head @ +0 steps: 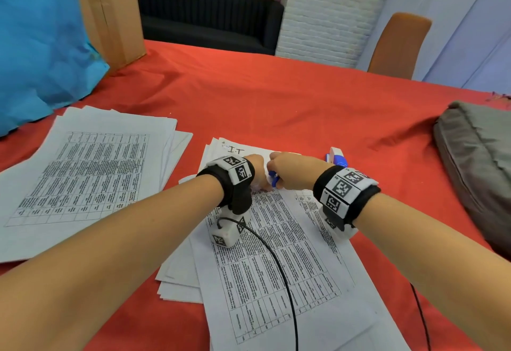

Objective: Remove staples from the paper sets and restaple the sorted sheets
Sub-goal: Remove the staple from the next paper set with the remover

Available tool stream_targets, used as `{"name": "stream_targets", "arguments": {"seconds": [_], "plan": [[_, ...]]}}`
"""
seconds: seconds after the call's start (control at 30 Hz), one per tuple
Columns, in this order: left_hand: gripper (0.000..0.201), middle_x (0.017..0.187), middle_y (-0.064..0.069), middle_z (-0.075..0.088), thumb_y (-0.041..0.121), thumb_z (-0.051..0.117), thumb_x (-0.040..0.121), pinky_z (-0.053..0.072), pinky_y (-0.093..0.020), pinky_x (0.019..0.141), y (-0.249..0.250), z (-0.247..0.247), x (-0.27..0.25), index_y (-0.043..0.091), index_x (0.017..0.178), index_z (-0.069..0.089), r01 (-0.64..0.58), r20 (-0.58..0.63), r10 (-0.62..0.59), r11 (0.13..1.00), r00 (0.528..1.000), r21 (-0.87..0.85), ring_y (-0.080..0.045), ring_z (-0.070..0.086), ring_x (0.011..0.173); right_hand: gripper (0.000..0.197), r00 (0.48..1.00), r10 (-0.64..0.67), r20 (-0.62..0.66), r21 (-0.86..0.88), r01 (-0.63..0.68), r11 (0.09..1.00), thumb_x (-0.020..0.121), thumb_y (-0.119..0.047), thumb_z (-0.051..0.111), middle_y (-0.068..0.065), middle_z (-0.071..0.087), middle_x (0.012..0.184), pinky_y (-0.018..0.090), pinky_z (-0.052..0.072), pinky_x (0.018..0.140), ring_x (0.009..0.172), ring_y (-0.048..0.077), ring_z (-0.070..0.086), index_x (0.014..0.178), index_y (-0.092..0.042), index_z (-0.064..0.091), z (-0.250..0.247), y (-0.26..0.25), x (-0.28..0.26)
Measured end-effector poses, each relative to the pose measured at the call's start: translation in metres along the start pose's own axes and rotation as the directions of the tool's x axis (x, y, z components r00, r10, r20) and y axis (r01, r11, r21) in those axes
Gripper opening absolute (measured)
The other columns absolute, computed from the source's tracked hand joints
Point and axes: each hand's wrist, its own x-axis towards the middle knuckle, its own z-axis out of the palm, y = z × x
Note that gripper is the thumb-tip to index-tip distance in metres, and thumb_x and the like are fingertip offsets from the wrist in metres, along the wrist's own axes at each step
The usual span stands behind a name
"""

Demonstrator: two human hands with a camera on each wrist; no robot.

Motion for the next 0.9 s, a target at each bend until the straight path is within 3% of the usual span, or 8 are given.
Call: {"name": "stream_targets", "arguments": {"seconds": [0.13,0.3,0.4,0.5,0.67,0.73,0.83,0.9], "plan": [[0.053,0.121,-0.006,0.062,0.036,0.072,0.081,0.045,-0.033,0.080,0.002,-0.001,0.000,0.005,0.119,0.052,-0.030,0.010,0.029,0.996,1.000,0.089,-0.024,0.060,0.105,0.020,0.999,0.048,0.009,0.312,-0.049,0.949,0.089,-0.014,0.058,0.006,0.057,0.105,0.039,0.050,0.083,0.090,0.024,0.057,0.108,-0.009,0.061,0.004,0.019,-0.003],[0.055,0.128,-0.005,0.060,0.039,0.068,0.084,0.043,-0.031,0.081,0.003,-0.001,0.000,0.004,0.123,0.051,-0.047,0.029,0.043,0.986,0.999,0.157,-0.024,0.058,0.114,0.015,0.989,0.106,0.103,0.810,-0.146,0.569,0.094,-0.003,0.056,0.017,0.066,0.091,0.032,0.058,0.079,0.076,0.024,0.066,0.109,-0.001,0.057,0.017,0.039,-0.008],[0.055,0.128,-0.005,0.060,0.040,0.067,0.085,0.044,-0.032,0.084,0.004,-0.001,0.001,0.004,0.123,0.051,-0.050,0.032,0.045,0.981,0.998,0.185,-0.024,0.058,0.114,0.013,0.983,0.122,0.136,0.927,-0.169,0.335,0.095,0.001,0.051,0.013,0.062,0.082,0.021,0.058,0.070,0.065,0.014,0.062,0.108,0.000,0.055,0.020,0.040,-0.011],[0.056,0.129,-0.005,0.059,0.040,0.065,0.086,0.042,-0.031,0.083,0.004,-0.001,0.000,0.004,0.125,0.050,-0.047,0.028,0.042,0.979,0.999,0.198,-0.025,0.057,0.115,0.011,0.983,0.101,0.155,0.958,-0.174,0.230,0.096,0.002,0.048,0.012,0.061,0.079,0.021,0.057,0.070,0.060,0.010,0.062,0.106,-0.001,0.054,0.022,0.040,-0.012],[0.046,0.131,-0.006,0.058,0.041,0.064,0.087,0.041,-0.031,0.081,0.004,-0.001,0.000,0.004,0.111,0.051,-0.067,0.069,0.053,0.975,0.996,0.214,-0.024,0.057,0.109,0.007,0.976,0.176,0.130,0.990,-0.118,-0.075,0.097,-0.002,0.048,0.010,0.056,0.084,0.029,0.060,0.071,0.071,0.021,0.062,0.099,-0.006,0.054,0.029,0.051,-0.019],[0.048,0.128,-0.009,0.059,0.040,0.062,0.088,0.042,-0.033,0.082,0.002,-0.002,-0.002,0.003,0.116,0.053,-0.046,0.067,0.036,0.986,0.997,0.161,-0.027,0.057,0.111,0.007,0.972,0.206,0.112,0.993,-0.105,-0.044,0.097,-0.003,0.049,0.010,0.055,0.085,0.028,0.059,0.068,0.070,0.020,0.061,0.098,-0.007,0.055,0.033,0.054,-0.022],[0.043,0.098,-0.011,0.064,0.041,0.046,0.096,0.042,-0.031,0.075,-0.003,-0.005,-0.007,0.004,0.111,0.061,0.006,0.051,-0.005,1.000,0.999,-0.014,-0.026,0.061,0.088,0.009,0.976,0.216,-0.014,0.969,-0.040,0.242,0.096,-0.003,0.052,0.006,0.054,0.081,0.022,0.052,0.063,0.065,0.011,0.055,0.103,-0.005,0.056,0.025,0.043,-0.023],[0.045,0.071,-0.005,0.048,0.040,0.031,0.102,0.035,-0.027,0.060,-0.009,-0.007,-0.009,0.006,0.093,0.059,0.076,0.128,-0.013,0.863,0.992,-0.500,-0.015,0.043,0.059,0.012,0.976,0.192,-0.104,0.952,0.042,0.304,0.095,-0.004,0.054,0.005,0.054,0.080,0.024,0.052,0.066,0.066,0.012,0.053,0.106,-0.003,0.056,0.010,0.028,-0.020]]}}
